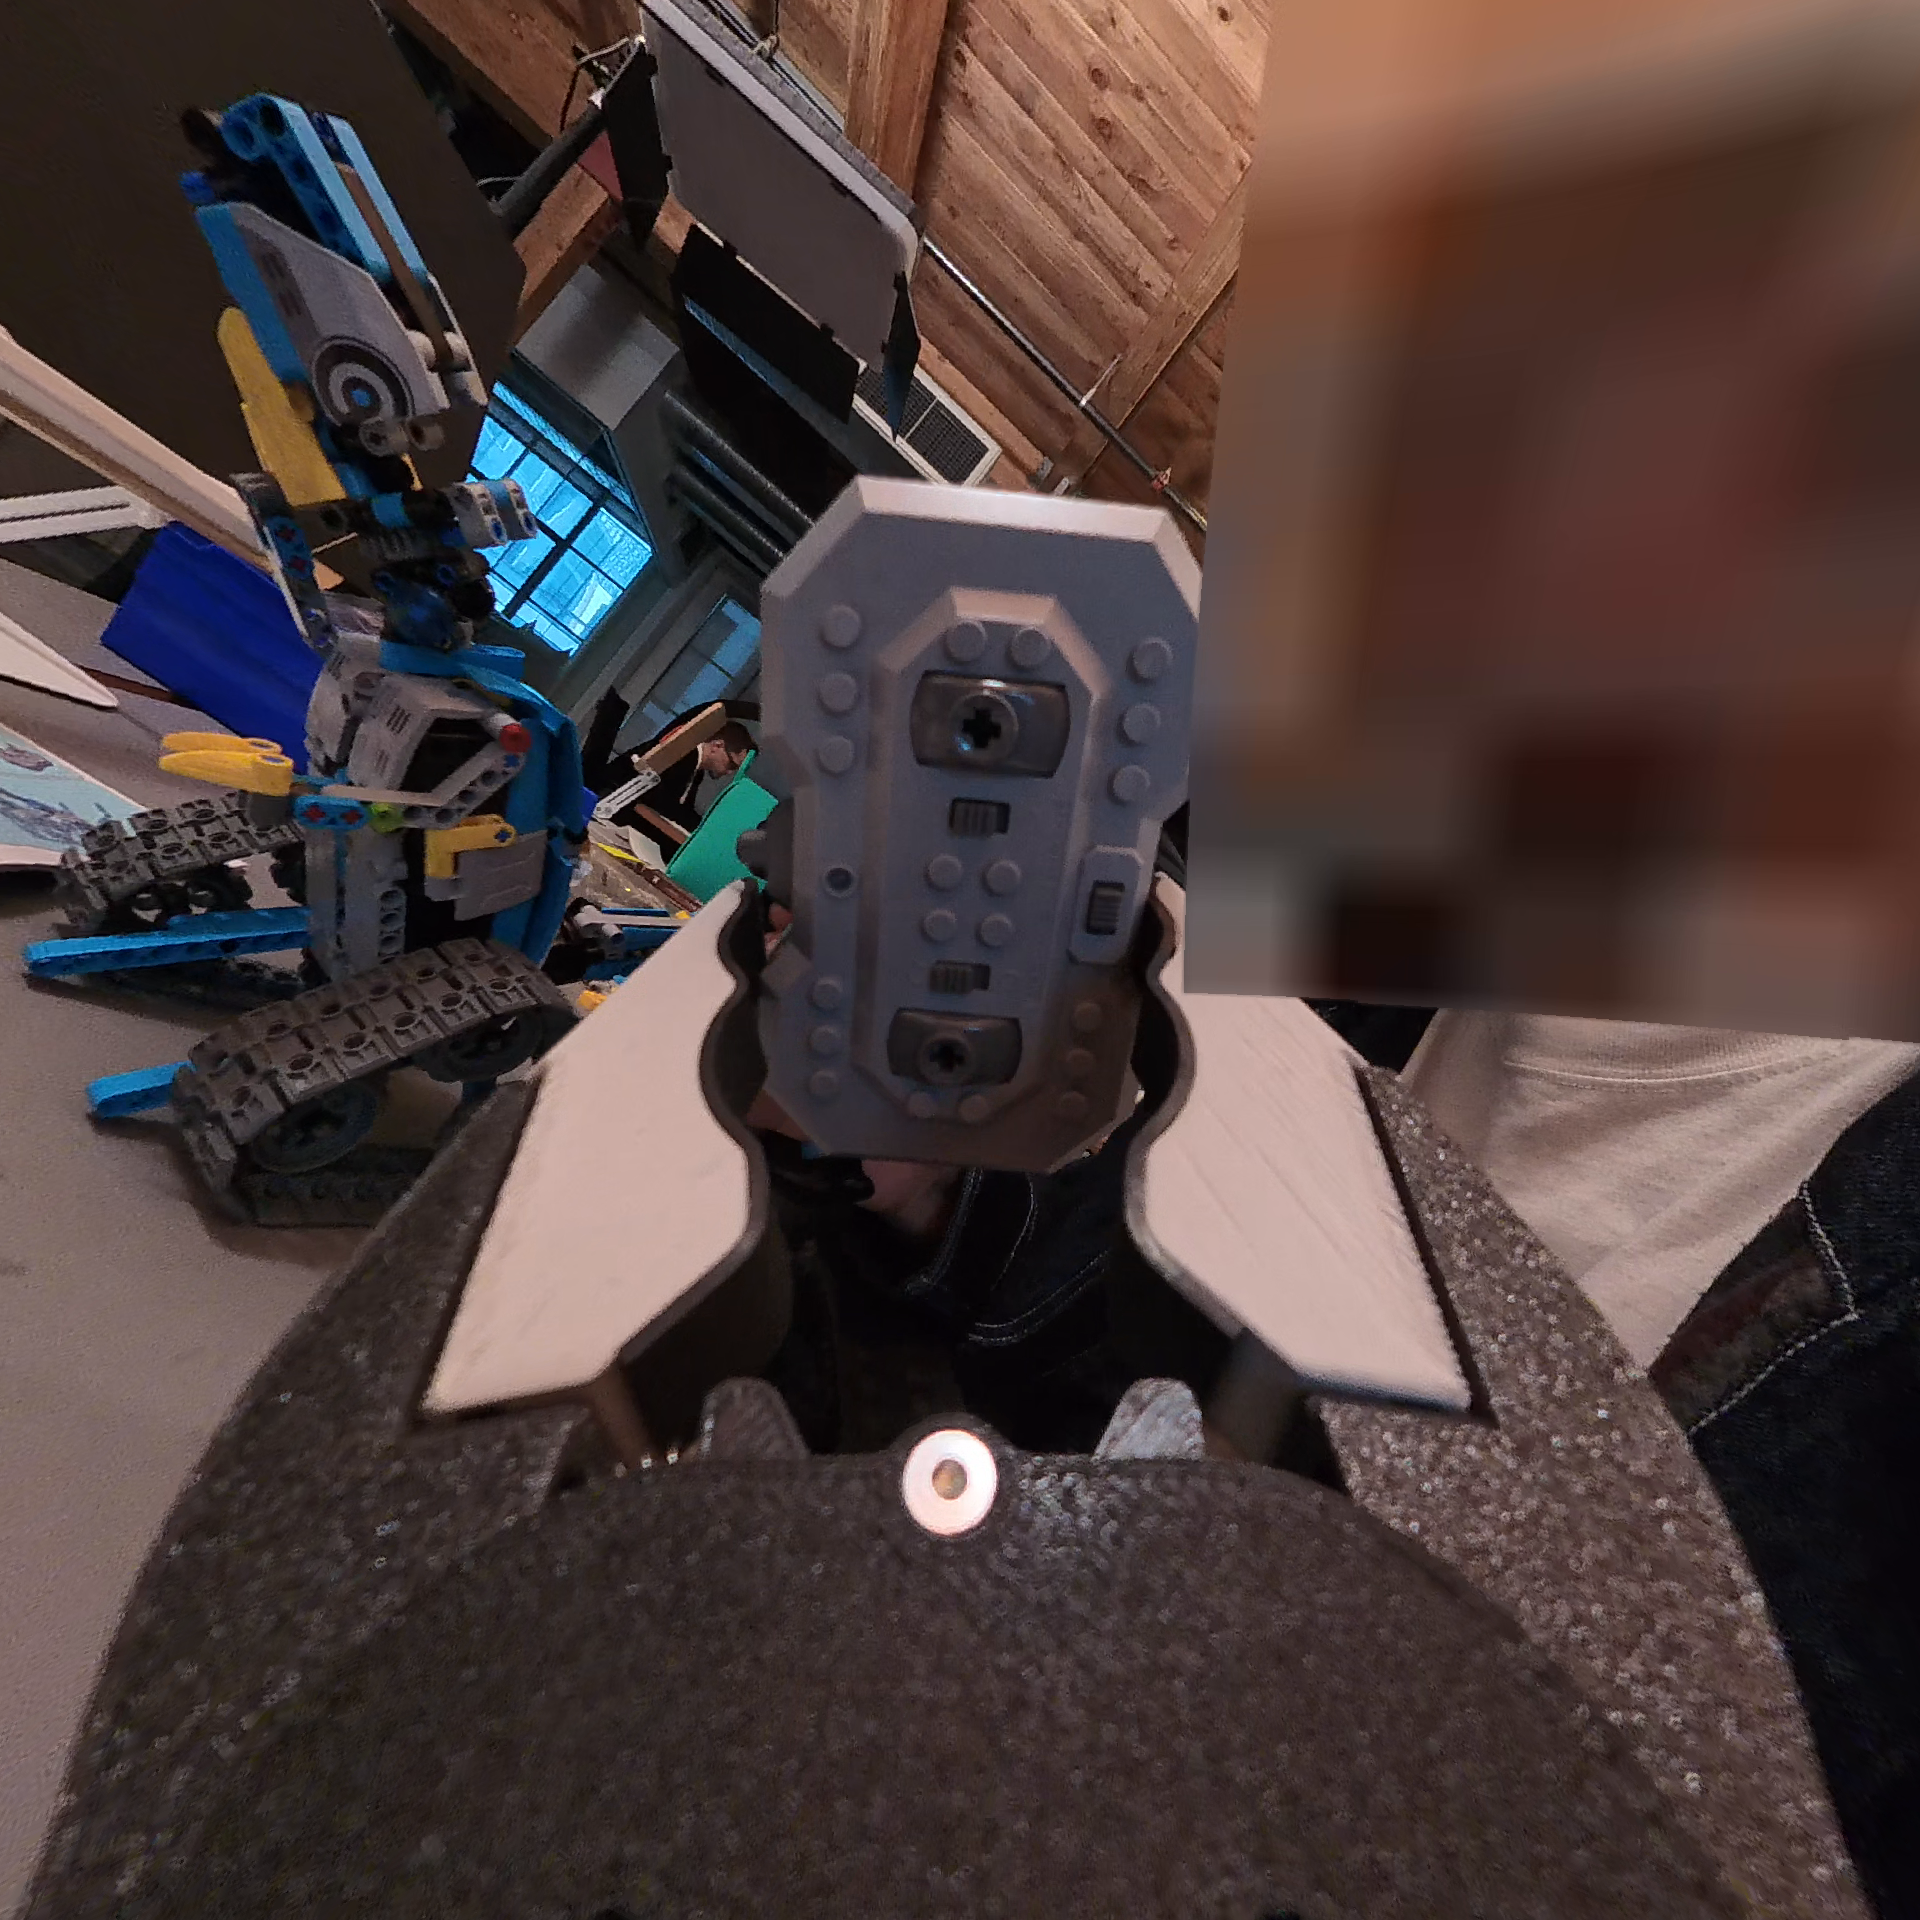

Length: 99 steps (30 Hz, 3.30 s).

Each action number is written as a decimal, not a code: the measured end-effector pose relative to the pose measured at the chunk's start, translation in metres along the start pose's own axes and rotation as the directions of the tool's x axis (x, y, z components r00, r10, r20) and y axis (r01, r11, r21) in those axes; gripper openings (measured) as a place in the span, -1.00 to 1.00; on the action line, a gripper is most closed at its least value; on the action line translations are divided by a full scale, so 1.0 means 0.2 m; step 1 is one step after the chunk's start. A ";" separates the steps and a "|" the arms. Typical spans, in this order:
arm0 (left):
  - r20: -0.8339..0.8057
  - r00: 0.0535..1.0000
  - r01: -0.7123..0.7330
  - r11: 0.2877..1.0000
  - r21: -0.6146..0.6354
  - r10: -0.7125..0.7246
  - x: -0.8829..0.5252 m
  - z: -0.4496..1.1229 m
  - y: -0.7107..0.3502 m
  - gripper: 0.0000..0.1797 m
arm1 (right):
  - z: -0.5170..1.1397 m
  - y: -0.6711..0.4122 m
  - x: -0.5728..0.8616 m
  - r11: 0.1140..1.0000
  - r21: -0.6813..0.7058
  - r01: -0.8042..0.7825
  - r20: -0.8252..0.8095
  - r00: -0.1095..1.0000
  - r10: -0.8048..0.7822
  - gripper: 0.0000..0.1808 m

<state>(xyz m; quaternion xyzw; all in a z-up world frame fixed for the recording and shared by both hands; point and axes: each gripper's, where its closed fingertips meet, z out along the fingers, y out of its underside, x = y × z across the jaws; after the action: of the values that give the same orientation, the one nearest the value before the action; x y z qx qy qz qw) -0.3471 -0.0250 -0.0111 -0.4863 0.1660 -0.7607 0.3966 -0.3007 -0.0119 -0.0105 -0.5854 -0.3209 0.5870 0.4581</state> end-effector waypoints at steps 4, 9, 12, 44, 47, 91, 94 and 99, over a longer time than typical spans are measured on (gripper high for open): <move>-0.004 1.000 0.002 1.000 0.004 -0.002 0.00 0.00 0.00 -0.23 | 0.00 0.00 0.01 1.000 0.007 -0.002 -0.003 1.000 0.002 -0.88; -0.008 1.000 0.001 1.000 -0.007 -0.001 0.01 0.01 0.01 -0.23 | -0.02 0.00 0.03 1.000 0.005 -0.003 -0.012 1.000 0.003 -0.87; -0.011 1.000 0.007 1.000 -0.006 -0.007 0.01 0.01 0.01 -0.23 | -0.02 0.00 0.03 1.000 0.003 -0.002 -0.011 1.000 0.003 -0.88; -0.024 0.980 0.190 0.960 -0.204 -0.199 0.18 0.01 0.04 -0.24 | -0.10 -0.14 -0.19 0.763 -0.241 0.600 0.068 0.795 -0.603 -0.87; -0.003 1.000 0.020 0.988 -0.151 -0.021 0.18 0.00 0.04 -0.23 | -0.07 -0.10 -0.15 0.966 -0.145 0.213 0.001 0.977 -0.215 -0.87; -0.015 0.964 0.249 0.924 -0.290 -0.264 0.26 0.00 0.14 -0.24 | -0.03 0.01 -0.26 0.766 -0.255 0.591 0.161 0.807 -0.569 -0.87; -0.059 0.932 0.319 0.886 -0.338 -0.358 0.32 0.02 0.15 -0.24 | -0.05 0.01 -0.33 0.534 -0.170 0.828 0.257 0.560 -0.788 -0.87; -0.054 0.867 0.429 0.799 -0.422 -0.495 0.36 0.04 0.21 -0.23 | -0.07 0.04 -0.39 -0.016 -0.116 0.993 0.367 0.028 -0.930 -0.88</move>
<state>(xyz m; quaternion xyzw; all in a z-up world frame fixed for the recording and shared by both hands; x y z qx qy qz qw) -0.3366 -0.1055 0.0099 -0.5186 0.2238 -0.8216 0.0768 -0.2966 -0.0895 0.0111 -0.2117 -0.7714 0.0890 0.5935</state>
